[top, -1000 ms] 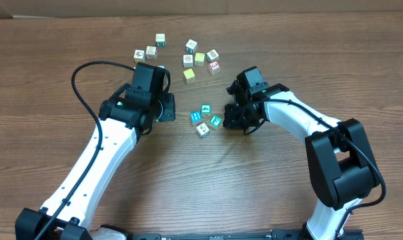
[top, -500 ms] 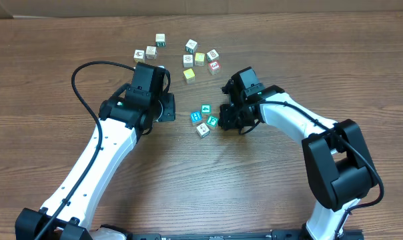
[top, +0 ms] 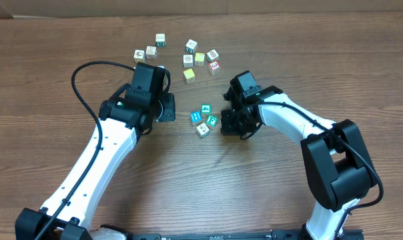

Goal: Form a circle

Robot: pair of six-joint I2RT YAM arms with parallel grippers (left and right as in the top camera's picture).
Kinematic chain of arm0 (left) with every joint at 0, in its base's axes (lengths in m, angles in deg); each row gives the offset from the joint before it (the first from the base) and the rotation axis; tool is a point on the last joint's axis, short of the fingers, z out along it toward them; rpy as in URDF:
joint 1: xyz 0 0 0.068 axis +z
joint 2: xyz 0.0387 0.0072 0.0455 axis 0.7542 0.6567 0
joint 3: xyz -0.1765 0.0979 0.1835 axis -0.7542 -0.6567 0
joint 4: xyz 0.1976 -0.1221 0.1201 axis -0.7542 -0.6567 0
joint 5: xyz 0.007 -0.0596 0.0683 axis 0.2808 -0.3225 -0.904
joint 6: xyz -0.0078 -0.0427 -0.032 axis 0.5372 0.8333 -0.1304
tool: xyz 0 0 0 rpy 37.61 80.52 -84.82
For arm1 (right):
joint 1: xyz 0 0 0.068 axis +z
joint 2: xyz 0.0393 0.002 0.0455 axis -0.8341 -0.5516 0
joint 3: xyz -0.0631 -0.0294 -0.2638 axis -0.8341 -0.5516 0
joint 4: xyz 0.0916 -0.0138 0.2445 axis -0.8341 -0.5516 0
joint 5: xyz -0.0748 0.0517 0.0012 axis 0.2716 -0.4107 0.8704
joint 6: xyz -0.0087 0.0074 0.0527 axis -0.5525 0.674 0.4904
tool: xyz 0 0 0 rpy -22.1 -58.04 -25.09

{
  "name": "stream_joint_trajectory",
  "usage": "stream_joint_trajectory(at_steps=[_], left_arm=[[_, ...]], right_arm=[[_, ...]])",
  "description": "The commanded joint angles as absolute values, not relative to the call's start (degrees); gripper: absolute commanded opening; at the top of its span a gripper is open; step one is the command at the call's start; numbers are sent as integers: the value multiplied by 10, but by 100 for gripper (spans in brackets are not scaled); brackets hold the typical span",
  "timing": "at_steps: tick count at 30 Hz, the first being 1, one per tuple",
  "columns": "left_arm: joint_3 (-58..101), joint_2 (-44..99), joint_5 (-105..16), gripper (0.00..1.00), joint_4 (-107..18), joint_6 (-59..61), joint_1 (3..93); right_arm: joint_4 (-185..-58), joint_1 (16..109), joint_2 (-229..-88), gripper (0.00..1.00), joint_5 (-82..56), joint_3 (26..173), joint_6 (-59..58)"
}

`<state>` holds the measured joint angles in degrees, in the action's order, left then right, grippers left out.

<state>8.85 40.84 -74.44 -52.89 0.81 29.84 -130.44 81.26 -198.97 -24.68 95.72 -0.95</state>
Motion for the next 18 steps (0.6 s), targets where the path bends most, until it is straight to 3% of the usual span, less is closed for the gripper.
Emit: stream_joint_trajectory(at_steps=[1, 18], left_arm=[[93, 406, -739, 4, -528, -5, 299], [93, 406, -739, 4, -535, -4, 299]], right_arm=[[-1313, 813, -1988, 4, -265, 956, 5], [-1301, 860, -1985, 4, -241, 957, 108]])
